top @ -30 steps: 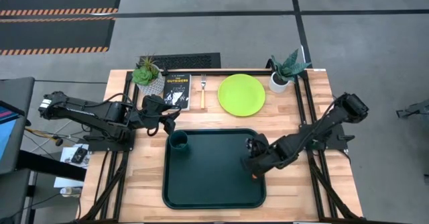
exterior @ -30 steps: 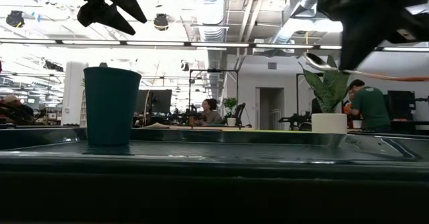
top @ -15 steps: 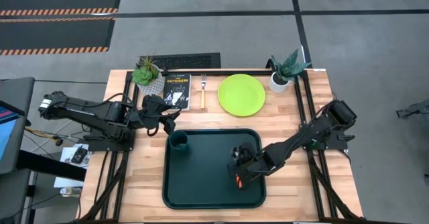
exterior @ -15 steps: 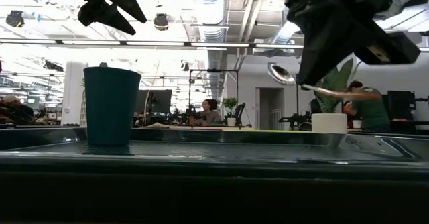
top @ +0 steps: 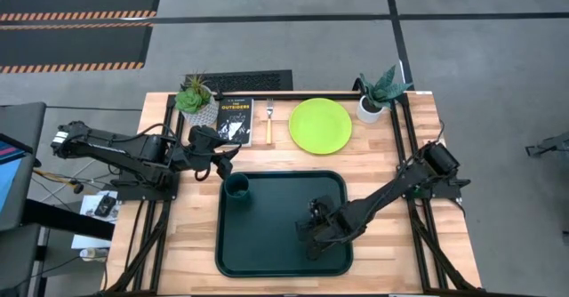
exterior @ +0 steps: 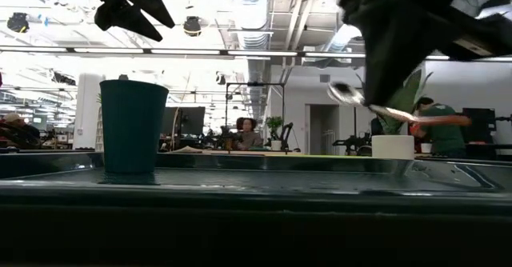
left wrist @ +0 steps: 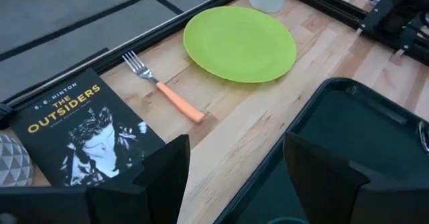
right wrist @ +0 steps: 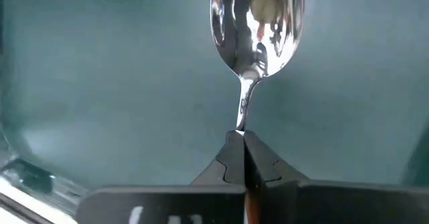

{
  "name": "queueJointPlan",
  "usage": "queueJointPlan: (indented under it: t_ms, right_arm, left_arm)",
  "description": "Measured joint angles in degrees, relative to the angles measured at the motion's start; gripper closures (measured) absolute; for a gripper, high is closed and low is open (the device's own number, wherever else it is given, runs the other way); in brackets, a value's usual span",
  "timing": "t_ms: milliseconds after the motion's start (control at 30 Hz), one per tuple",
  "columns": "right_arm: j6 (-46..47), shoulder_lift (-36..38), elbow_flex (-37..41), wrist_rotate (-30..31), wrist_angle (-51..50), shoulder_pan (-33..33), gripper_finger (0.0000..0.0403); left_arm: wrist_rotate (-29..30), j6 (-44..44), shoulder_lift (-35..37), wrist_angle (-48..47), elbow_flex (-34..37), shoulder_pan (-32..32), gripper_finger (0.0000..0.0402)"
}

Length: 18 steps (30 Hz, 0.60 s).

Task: Pick and place plate/cup/fork/spoon on tray
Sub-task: Put the spoon onto the black tray

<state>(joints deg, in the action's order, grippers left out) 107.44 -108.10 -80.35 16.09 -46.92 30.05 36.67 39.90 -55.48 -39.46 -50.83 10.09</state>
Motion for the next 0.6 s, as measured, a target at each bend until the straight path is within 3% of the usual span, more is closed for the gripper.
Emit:
queueJointPlan:
  t_ms: [600]
  right_arm:
    - [2.24,-4.55,-0.05,-5.92,1.11,-1.88,0.0398]
  left_arm:
    - [-0.27,-1.47,0.0,-0.04,0.0,0.0,0.0173]
